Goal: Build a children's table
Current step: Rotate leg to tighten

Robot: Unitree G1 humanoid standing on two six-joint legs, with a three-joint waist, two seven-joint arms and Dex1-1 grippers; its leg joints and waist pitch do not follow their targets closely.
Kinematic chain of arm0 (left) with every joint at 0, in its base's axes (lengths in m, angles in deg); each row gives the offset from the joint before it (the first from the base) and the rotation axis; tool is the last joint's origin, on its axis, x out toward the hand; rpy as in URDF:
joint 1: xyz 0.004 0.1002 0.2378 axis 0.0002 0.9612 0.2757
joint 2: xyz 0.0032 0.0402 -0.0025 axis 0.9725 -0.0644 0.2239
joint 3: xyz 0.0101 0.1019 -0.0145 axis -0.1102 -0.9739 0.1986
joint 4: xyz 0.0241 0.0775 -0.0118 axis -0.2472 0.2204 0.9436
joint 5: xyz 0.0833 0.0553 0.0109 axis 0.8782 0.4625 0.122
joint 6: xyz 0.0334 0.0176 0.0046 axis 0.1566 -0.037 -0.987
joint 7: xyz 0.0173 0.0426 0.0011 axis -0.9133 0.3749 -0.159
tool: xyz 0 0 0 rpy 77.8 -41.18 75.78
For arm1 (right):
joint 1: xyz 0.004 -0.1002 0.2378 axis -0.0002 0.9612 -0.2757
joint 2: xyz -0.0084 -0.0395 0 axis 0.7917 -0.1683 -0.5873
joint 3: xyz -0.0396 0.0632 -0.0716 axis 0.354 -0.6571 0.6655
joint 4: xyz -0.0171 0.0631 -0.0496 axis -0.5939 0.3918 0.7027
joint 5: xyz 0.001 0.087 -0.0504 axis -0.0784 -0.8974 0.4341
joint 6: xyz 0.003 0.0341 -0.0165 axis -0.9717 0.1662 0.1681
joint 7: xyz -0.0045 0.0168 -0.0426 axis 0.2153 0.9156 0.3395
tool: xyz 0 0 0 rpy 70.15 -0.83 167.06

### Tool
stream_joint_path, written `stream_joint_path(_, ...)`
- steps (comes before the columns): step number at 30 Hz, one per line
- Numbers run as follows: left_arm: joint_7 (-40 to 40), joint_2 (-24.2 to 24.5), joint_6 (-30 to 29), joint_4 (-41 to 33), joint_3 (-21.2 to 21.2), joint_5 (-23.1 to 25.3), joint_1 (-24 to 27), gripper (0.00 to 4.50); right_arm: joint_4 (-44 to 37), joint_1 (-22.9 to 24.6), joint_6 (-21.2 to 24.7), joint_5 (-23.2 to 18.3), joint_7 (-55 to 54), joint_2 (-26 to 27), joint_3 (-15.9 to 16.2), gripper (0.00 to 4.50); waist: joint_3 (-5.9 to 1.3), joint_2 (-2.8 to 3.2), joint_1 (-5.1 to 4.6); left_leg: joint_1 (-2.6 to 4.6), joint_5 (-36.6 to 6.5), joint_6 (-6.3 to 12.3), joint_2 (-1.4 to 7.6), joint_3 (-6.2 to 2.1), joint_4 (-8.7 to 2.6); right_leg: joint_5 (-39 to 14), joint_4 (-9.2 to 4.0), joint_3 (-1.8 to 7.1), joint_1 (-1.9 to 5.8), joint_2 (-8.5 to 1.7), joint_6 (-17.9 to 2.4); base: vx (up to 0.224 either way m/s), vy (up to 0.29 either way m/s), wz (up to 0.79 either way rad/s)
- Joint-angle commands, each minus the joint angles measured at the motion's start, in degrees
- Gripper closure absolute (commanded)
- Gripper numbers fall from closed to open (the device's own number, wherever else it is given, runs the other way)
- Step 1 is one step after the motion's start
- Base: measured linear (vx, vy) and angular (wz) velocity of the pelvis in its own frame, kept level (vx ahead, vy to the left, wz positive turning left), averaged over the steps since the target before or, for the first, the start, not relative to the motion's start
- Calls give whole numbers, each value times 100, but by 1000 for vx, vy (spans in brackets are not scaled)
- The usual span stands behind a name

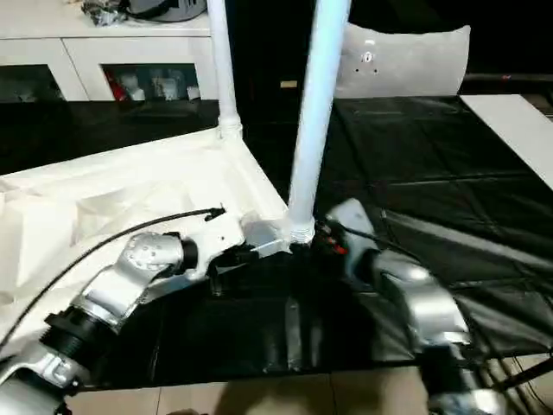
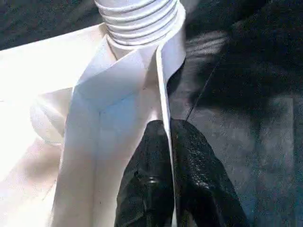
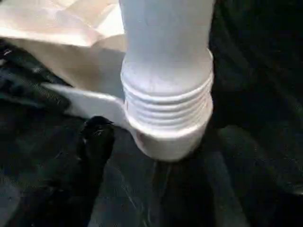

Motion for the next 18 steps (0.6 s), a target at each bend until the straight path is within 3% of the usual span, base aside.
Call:
stream_joint_path(1, 187, 101, 234, 111, -143, 149, -51, 450, -116, -17, -154, -100, 208, -94, -65, 25, -327, -17, 12, 27, -630, 501, 292, -50, -305, 382, -363, 308, 375, -400, -1326, 0, 0, 0)
stream_joint_path(5, 731, 325, 695, 335, -246, 81, -97, 450, -110, 19, -447, -318, 862, -445, -186, 5, -310, -16, 19, 41, -834, 426, 311, -42, -321, -45, -399, 321, 355, -408, -1299, 0, 0, 0)
stream_joint_path(11, 1454, 654, 1213, 418, -518, 101, -113, 450, -46, -104, -732, -386, 1488, -675, -88, 5, -338, 0, 67, 48, -665, 511, 325, -38, -294, 274, -340, 320, 339, -409, -1412, 0, 0, 0)
stream_joint_path(18, 2073, 638, 1331, 334, -516, -153, -121, 450, 135, -268, -802, -388, 2343, -724, 385, 21, -344, -2, 158, 63, -676, 532, 344, -21, -279, 315, -309, 317, 317, -412, -1536, 0, 0, 0)
